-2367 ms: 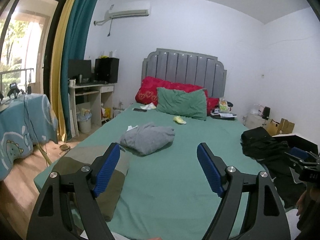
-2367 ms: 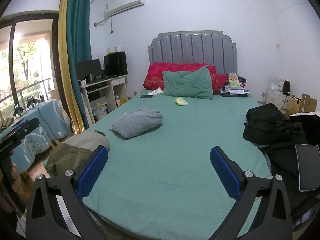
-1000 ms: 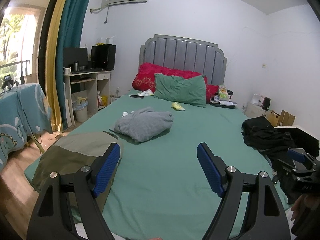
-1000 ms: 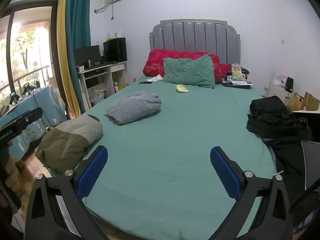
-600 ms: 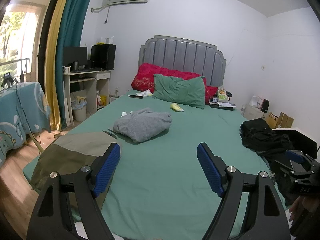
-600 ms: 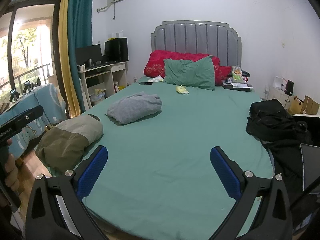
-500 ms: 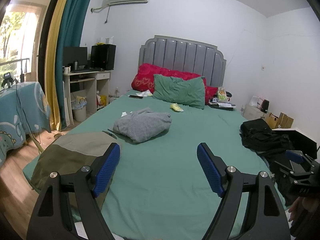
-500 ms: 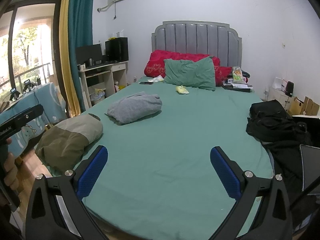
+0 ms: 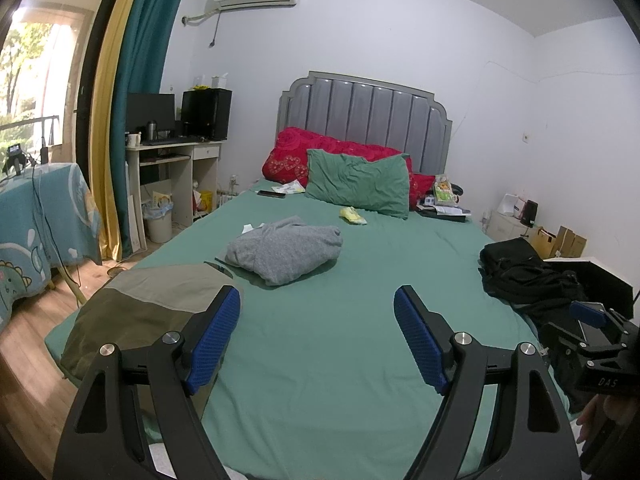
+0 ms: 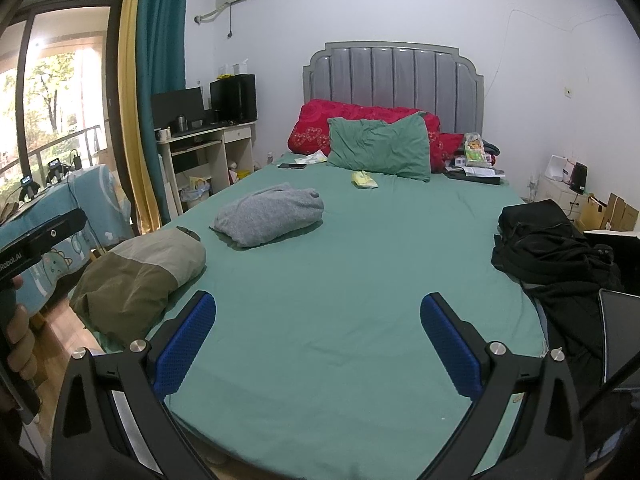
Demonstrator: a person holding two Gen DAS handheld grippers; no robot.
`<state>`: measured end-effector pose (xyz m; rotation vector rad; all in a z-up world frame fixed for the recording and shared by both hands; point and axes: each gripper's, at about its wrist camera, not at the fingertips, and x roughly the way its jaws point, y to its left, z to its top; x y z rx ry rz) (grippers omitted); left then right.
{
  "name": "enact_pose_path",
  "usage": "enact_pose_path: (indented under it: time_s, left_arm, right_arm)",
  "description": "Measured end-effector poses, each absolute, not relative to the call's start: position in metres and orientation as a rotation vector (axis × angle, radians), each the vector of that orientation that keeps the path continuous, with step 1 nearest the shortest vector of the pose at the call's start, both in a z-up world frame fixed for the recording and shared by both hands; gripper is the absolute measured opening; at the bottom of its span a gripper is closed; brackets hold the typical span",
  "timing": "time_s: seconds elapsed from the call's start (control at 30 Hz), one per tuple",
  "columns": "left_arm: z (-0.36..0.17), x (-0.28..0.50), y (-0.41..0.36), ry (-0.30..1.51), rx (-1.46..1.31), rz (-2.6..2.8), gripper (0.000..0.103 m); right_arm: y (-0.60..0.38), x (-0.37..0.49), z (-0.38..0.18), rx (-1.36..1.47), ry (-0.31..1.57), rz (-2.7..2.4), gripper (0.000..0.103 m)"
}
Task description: Fold large clothes
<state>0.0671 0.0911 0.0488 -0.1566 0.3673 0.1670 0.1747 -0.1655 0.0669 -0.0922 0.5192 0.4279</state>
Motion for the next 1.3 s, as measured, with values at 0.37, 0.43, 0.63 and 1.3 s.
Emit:
enact_pose_path:
  time_s: [0.37,0.43,0.63,1.3]
  left_arm:
    - [0.049,0.067,0.09,0.367,-0.16,0.167,0.082]
    - [0.049,0.067,0.09,0.365,-0.159,0.167,0.082]
    - [0.05,0.067,0.088,0.366,-0.16,0.169,0.082]
    - [0.051,0.068,0.078,0.369,-0.161,0.165,0.082]
  right_arm:
    - [-0.166,0.176,0.066,-0.088,0.525,0.428,0.101]
    - [-0.166,0.176,0.066,-0.087,0.527,0.43,0.101]
    - [-0.165,0.174,0.065,-0.084,0.531,0.423,0.101]
    - [-0.165,0.175,0.063,-0.079,0.54,0.423,0.101]
